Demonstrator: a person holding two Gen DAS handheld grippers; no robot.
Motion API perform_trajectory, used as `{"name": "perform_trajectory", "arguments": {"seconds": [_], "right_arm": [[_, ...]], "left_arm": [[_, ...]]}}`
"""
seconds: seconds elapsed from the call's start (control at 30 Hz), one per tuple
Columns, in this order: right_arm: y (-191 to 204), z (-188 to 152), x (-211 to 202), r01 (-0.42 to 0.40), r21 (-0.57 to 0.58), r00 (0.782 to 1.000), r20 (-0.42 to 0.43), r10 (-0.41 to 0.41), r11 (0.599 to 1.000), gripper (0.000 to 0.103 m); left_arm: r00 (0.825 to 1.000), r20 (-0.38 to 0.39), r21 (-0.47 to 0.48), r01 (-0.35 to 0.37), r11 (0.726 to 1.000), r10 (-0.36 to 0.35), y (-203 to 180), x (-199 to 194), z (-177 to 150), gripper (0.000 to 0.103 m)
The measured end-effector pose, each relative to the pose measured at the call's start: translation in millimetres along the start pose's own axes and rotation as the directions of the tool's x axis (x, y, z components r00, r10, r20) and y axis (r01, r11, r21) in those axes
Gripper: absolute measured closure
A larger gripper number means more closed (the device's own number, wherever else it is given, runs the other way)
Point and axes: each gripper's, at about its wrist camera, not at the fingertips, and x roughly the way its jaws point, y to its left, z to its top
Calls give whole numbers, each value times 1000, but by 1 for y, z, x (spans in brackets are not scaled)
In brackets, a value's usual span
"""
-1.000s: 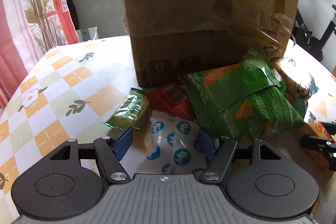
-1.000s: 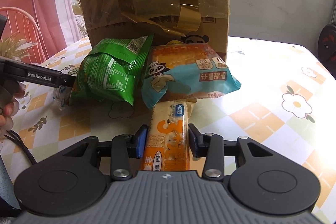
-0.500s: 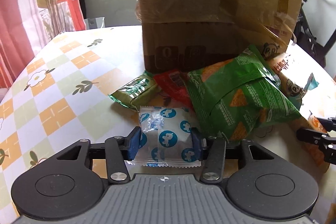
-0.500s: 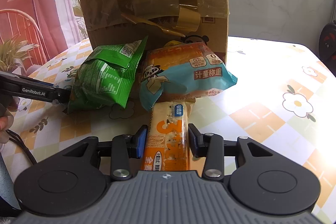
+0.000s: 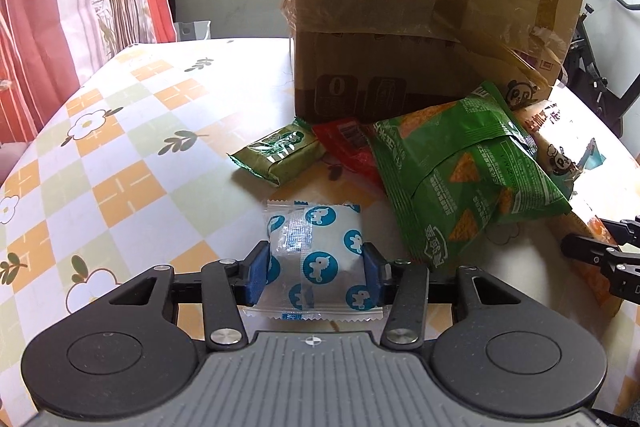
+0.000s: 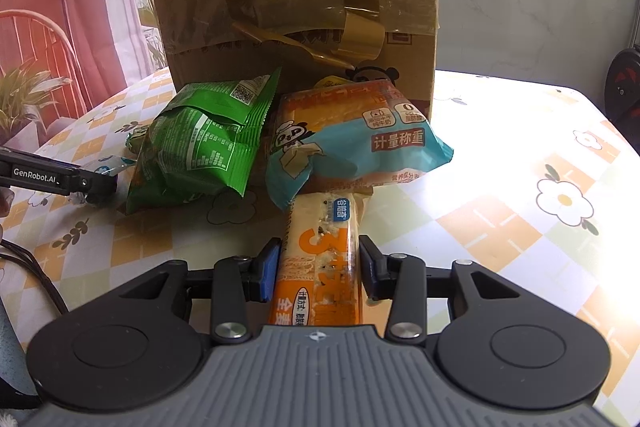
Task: Organize snacks
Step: 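Lift both packets and carry them over the lined box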
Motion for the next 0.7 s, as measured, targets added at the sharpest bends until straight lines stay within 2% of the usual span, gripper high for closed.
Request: {"name": "perform_trajectory", "arguments": {"seconds": [0.23,0.57,0.7], "right_arm": [[-2,0,1,-7,0,1000,2,7,1000,60],[-2,-1,1,-7,1,1000,3,7,1000,60],[-2,-1,0,-7,1,1000,3,7,1000,60]], "left_arm": [[999,-19,59,-26,998,27,-9,12,6,50],[999,-33,28,-12,1000,13,-5,20,15,47],[999,-47,26,-11,1000,12,-4,25,15,43]]}}
